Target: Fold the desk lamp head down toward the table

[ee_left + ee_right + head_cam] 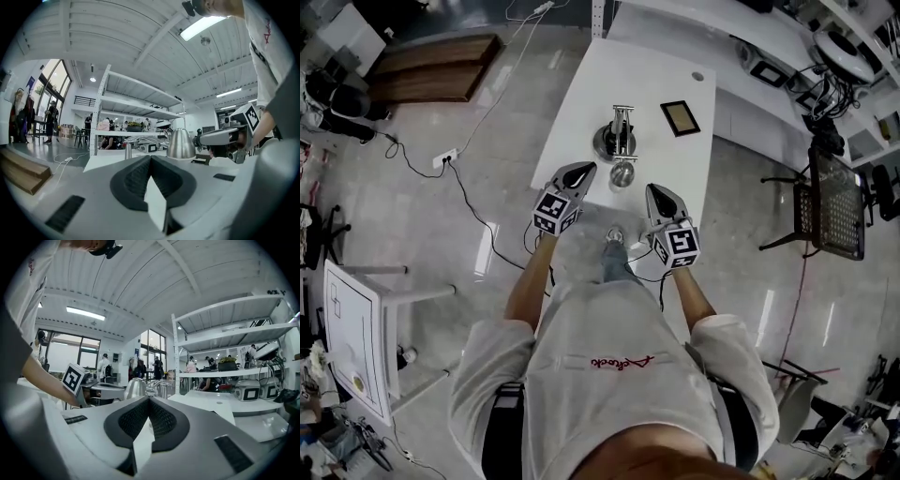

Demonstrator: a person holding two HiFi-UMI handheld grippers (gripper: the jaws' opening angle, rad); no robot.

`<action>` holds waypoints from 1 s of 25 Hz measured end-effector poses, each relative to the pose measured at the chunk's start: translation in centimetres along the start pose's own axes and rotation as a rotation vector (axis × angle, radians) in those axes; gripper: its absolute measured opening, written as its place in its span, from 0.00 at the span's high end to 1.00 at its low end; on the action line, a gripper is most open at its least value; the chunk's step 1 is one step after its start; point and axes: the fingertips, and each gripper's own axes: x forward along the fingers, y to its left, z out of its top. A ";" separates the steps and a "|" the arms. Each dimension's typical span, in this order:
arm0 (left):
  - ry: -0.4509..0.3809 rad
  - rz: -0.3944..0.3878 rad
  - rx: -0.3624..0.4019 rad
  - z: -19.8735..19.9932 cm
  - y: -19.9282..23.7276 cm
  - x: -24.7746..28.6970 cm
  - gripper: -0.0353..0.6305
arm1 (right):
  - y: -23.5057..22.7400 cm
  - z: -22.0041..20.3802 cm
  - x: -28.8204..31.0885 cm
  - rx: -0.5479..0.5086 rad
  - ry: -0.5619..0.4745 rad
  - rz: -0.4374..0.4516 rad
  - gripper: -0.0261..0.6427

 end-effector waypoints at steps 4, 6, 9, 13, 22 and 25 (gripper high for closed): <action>-0.010 0.007 -0.009 -0.1 -1.8 -2.8 0.91 | 2.1 -0.7 -2.2 0.010 0.010 -0.010 0.93; -0.013 0.012 -0.018 -0.5 -2.9 -4.1 0.91 | 3.1 -1.0 -3.3 0.014 0.015 -0.017 0.93; -0.010 0.011 -0.028 -0.9 -4.2 -5.2 0.91 | 4.0 -1.3 -4.4 0.009 0.022 -0.031 0.93; -0.012 0.001 -0.026 -1.1 -5.6 -6.1 0.91 | 5.2 -1.1 -5.2 -0.014 0.017 -0.033 0.93; -0.015 -0.006 -0.023 -0.8 -7.1 -6.2 0.91 | 5.5 -0.4 -5.7 -0.007 -0.003 -0.035 0.93; -0.010 -0.004 -0.025 -1.1 -7.2 -6.3 0.91 | 5.6 -0.6 -5.7 -0.008 0.002 -0.031 0.93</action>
